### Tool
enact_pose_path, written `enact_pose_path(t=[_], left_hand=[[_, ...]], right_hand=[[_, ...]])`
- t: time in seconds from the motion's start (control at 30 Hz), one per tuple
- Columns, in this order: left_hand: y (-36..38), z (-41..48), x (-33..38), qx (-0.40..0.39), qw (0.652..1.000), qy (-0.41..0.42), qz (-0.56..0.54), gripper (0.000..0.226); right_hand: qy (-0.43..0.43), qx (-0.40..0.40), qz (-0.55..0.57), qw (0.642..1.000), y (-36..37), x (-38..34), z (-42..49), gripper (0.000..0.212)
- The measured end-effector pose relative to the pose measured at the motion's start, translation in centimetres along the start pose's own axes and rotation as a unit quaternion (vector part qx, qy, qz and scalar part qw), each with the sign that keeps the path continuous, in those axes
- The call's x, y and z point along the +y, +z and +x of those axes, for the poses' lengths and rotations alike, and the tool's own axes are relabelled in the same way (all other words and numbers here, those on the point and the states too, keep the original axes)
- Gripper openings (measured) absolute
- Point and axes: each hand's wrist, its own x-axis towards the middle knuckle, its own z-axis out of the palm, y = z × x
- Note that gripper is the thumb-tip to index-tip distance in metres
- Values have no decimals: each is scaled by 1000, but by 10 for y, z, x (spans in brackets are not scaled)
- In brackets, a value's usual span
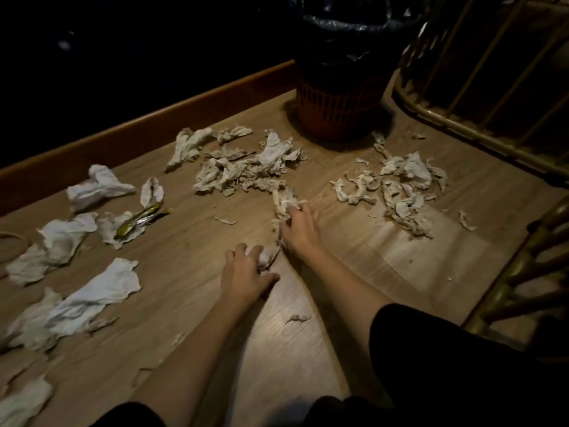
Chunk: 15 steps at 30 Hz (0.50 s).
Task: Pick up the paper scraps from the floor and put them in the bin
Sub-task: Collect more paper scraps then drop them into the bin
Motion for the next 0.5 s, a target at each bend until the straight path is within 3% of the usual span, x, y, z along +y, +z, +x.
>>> enact_pose_path(t=[0.1, 0.17, 0.27, 0.4, 0.5], left_hand=[[15, -9, 8, 13, 999, 23, -38, 44], [19, -14, 10, 41, 995, 43, -80, 25], [19, -19, 9, 50, 991, 32, -121, 22], [20, -43, 13, 45, 988, 65, -130, 22], [35, -73, 26, -15, 989, 114, -94, 41]], right_hand=[[-58, -60, -84, 993, 12, 1, -4, 35], [-115, -50, -77, 989, 15, 8, -18, 34], [-173, -34, -51, 983, 12, 22, -36, 37], [-134, -43, -9, 990, -8, 33, -40, 31], [-68, -32, 18, 997, -17, 43, -46, 30]])
